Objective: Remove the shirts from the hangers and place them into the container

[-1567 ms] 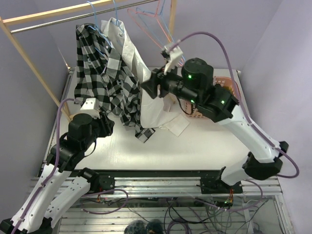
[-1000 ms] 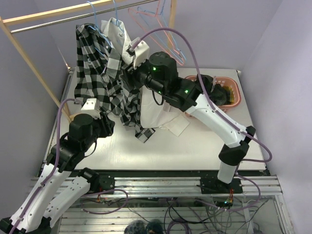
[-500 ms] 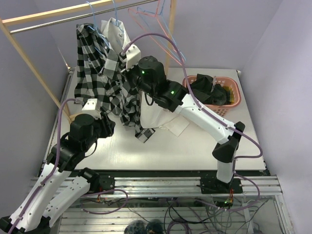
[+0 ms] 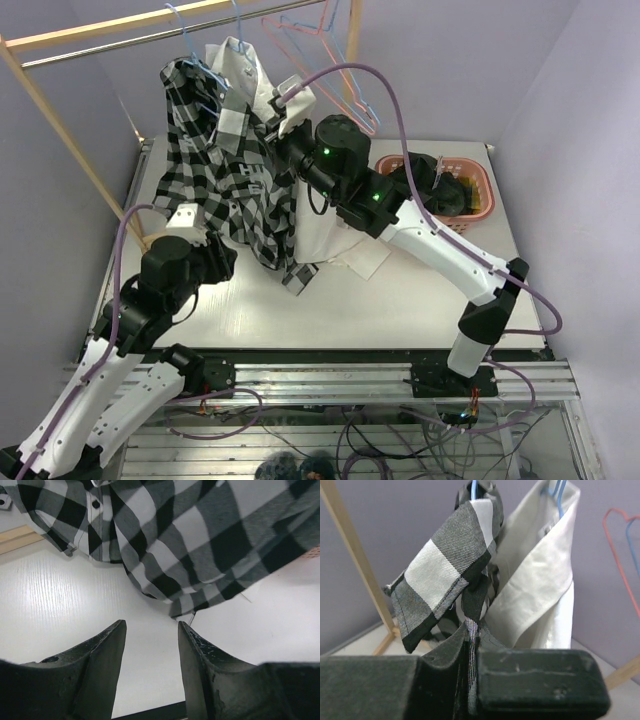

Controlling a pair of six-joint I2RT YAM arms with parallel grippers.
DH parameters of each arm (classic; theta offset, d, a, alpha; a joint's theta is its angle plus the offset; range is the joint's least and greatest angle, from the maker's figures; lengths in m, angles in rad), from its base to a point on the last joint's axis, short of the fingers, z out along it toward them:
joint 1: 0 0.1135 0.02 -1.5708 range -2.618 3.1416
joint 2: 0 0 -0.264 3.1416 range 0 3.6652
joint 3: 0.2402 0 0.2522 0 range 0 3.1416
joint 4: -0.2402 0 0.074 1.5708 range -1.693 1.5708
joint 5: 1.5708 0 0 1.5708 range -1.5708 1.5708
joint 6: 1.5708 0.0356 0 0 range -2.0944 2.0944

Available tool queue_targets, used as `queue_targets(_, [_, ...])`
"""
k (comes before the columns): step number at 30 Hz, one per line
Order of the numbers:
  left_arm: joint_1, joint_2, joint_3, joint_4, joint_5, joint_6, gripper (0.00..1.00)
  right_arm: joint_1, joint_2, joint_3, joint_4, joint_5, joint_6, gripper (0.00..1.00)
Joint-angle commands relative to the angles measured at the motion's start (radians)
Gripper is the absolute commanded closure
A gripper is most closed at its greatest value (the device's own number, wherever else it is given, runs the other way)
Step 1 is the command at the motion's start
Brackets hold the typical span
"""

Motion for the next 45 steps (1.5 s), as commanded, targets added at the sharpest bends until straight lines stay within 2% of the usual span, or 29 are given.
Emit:
queue_targets(1, [-0.011,-0.029,0.006,0.021,-0.01,0.026,0.42,0.002,-0.062,-0.015,0.204,-0.035,0.011,1.0])
queue_targets(11, [-0.014,-0.114,0.007,0.013,-0.059,0.03,0.4,-0.048,-0.085,-0.145,0.53,-0.065,0.142,1.0])
queue_targets(16, [-0.016,-0.16,0.007,0.022,-0.098,0.044,0.35,-0.071,-0.136,-0.224,0.641,-0.116,0.205,1.0])
queue_targets(20, [-0.016,-0.2,0.003,0.034,-0.127,0.053,0.29,-0.076,-0.189,-0.26,0.667,-0.154,0.212,1.0])
queue_targets(27, [-0.017,-0.274,-0.01,0.05,-0.177,0.056,0.25,-0.077,-0.281,-0.309,0.69,-0.177,0.228,1.0])
queue_targets(32, [-0.018,-0.317,-0.016,0.058,-0.183,0.061,0.24,-0.077,-0.37,-0.365,0.628,-0.196,0.264,1.0])
queue_targets(39, [-0.018,-0.352,-0.023,0.072,-0.183,0.068,0.24,-0.077,-0.592,-0.584,0.536,-0.254,0.298,1.0])
queue_targets(45, [-0.018,-0.393,-0.037,0.096,-0.171,0.08,0.23,-0.077,-0.803,-0.778,0.412,-0.381,0.335,1.0])
